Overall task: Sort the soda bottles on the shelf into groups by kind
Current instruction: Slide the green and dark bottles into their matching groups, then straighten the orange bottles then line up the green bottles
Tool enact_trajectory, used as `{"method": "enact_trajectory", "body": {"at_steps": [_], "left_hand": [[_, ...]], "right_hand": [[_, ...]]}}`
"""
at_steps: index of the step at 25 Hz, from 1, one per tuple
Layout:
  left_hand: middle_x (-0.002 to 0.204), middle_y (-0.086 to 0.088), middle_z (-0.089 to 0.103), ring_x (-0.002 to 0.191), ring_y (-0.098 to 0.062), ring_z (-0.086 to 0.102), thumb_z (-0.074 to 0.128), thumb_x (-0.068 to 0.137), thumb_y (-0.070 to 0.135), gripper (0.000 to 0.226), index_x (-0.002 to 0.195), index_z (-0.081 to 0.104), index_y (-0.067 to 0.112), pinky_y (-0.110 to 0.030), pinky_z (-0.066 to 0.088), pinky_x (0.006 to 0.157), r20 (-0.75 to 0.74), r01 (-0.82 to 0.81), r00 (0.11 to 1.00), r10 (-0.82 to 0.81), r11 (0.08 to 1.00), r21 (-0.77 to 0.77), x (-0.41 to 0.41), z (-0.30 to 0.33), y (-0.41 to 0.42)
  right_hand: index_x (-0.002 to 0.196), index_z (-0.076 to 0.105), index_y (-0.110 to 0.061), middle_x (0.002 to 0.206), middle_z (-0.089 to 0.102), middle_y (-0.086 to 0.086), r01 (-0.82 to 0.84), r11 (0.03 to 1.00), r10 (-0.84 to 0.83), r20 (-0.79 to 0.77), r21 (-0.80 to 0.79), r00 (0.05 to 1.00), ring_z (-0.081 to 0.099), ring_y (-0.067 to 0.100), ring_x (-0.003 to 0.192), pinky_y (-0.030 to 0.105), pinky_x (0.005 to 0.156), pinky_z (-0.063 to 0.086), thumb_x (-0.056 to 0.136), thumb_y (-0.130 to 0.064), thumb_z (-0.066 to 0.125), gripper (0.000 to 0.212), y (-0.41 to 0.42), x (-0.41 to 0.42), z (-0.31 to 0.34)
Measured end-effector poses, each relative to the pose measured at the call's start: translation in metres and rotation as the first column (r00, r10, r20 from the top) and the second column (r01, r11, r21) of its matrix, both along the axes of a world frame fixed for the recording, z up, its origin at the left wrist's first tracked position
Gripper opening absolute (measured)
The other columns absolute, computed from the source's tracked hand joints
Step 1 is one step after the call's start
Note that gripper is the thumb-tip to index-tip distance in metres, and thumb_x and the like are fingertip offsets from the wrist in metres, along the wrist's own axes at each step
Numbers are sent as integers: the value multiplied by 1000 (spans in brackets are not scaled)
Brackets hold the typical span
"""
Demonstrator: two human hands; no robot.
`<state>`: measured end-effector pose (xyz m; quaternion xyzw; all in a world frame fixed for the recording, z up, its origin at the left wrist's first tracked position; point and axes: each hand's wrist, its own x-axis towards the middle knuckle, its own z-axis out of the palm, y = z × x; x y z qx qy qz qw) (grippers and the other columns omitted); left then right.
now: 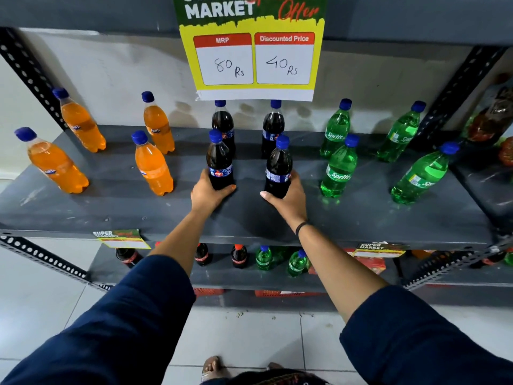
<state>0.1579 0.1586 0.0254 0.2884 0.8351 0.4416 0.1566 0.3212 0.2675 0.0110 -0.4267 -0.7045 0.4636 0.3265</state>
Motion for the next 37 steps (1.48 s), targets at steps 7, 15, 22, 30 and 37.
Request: {"method": "enact_trajectory", "body": {"at_steps": [7,15,22,30,37], "left_hand": [[108,-11,67,104,-25,61,71,77,14,29,103,59,8,-24,43,85,-83,-96,990,114,977,191,-3,-21,-71],[79,0,51,77,-22,53,66,79,9,29,80,41,24,-35,46,78,190,-554,820,540,665,500,-75,28,-144],[146,-18,35,138,-31,29,77,68,12,89,140,26,5,-41,24,116,44,-554,824,565,786,274,-177,4,-194],[122,-18,60,111,-38,57,76,71,24,62,121,41,13,-46,45,94,106,-362,931,350,924,125,-232,2,-198],[150,-14,32,138,-31,31,79,68,17,101,145,15,14,-45,27,115,180,-422,902,393,891,165,-220,5,-198]], "right_hand": [[87,49,-16,79,52,8,188,971,-174,-99,145,980,51,21,71,31,65,42,68,-41,78,43,-87,-4,-5],[126,43,-10,121,50,7,-214,973,208,-77,-84,975,49,13,106,17,87,41,68,-23,80,70,-167,-151,12],[118,47,-12,118,59,12,50,997,-57,110,59,992,55,31,112,44,91,40,69,-34,76,60,-174,-214,7],[121,46,-15,121,60,10,29,992,-57,223,126,973,53,31,114,43,90,37,73,-39,72,60,-176,-227,5],[135,35,-17,135,51,9,-103,993,96,122,51,988,49,27,123,47,102,41,73,-34,74,76,-178,-217,2]]}}
